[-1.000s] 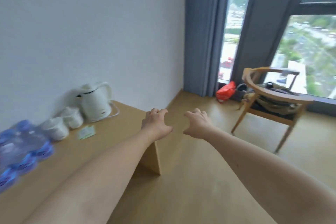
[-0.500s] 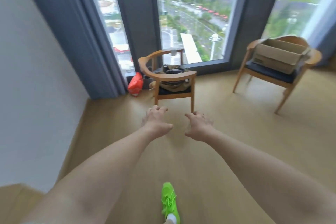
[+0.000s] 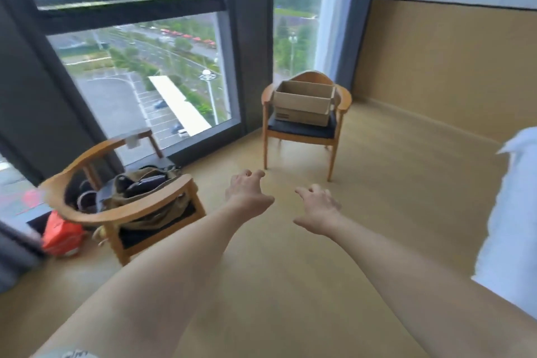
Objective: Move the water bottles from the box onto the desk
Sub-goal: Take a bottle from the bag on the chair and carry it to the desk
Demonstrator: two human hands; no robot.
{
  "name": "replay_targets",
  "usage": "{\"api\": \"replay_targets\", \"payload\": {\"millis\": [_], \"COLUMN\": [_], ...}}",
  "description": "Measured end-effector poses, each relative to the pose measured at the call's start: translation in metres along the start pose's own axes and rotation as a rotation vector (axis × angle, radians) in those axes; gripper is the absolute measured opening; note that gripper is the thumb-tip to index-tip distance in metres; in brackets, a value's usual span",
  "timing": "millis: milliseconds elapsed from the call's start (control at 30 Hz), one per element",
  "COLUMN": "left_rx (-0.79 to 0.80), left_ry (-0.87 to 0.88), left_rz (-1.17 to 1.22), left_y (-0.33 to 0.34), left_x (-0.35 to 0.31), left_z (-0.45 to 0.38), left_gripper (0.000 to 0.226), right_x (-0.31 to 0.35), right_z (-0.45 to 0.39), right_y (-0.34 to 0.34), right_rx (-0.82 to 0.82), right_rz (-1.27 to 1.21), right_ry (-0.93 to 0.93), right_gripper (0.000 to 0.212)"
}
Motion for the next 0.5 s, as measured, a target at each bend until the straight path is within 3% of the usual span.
{"api": "replay_targets", "payload": {"millis": [233,500], "left_rx": [0.156,0.157], "left_ry": [0.092,0.094], "left_rz": [-0.037,-0.073], "left_y": [0.02,0.027], "left_x": [-0.048,-0.094], "left_z": [-0.132,-0.31], "left_gripper": [0.074,0.071], "right_x": [-0.057,-0.119], "right_z": [-0.094,-0.258], "right_y": [-0.041,-0.103], "right_rx": [0.012,0.027], "right_rz": [-0.125,-0.213], "right_ry": [0.13,0.126], "right_gripper": [0.072,0.07]}}
Point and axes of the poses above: each hand's wrist, its own z-axis away from the middle knuckle, its own y-axis out of the palm, x = y × z, the point moved 2 cm from there along -z, towards the middle knuckle, and after that the axes turned 15 degrees about x, right-handed, at the moved point
